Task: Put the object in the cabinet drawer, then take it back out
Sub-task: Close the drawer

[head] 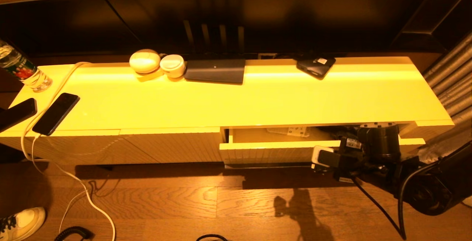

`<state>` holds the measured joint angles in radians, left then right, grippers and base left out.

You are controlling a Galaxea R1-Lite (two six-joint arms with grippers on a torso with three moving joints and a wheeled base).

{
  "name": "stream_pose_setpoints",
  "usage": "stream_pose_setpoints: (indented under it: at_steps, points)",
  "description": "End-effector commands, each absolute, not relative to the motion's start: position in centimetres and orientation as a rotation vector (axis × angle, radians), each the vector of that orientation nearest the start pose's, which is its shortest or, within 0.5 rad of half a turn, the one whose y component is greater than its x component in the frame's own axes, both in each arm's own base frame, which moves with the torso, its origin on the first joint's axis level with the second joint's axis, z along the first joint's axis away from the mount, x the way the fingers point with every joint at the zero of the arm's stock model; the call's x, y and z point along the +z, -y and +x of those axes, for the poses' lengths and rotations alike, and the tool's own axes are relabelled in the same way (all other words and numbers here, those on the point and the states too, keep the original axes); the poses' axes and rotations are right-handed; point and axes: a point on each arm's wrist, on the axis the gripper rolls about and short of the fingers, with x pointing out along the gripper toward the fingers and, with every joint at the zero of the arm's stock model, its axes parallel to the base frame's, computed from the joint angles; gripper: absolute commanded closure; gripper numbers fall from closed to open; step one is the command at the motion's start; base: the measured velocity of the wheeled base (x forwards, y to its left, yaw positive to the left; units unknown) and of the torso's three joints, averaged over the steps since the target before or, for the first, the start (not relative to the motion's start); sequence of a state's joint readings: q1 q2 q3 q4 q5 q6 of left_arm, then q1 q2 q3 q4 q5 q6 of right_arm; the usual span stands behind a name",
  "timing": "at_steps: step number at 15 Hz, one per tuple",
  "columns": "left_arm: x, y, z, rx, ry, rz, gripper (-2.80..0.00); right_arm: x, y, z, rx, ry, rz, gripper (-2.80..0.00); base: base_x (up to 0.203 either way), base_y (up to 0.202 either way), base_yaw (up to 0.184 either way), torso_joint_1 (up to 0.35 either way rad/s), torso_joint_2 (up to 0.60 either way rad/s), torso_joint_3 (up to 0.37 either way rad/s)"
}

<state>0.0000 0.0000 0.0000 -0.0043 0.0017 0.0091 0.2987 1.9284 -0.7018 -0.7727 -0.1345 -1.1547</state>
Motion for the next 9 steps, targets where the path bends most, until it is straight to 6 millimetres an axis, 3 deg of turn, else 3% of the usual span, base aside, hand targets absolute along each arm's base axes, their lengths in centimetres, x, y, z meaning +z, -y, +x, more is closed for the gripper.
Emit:
stream_pose_setpoints:
  at_steps: [1,9]
  points:
    - [7.6,0.0,-2.3,0.002,0.003,0.009,0.00,9.0,-9.6,32.1,0.396,-0.289,-1.234,0.00,0.000,0.000,0.000,0.000,0.00,0.000]
    - [7.6,0.0,-2.3,0.002,0.003,0.009,0.00,8.8,-9.6,34.7,0.351,-0.241,-1.218,0.00,0.000,0.000,0.000,0.000,0.00,0.000]
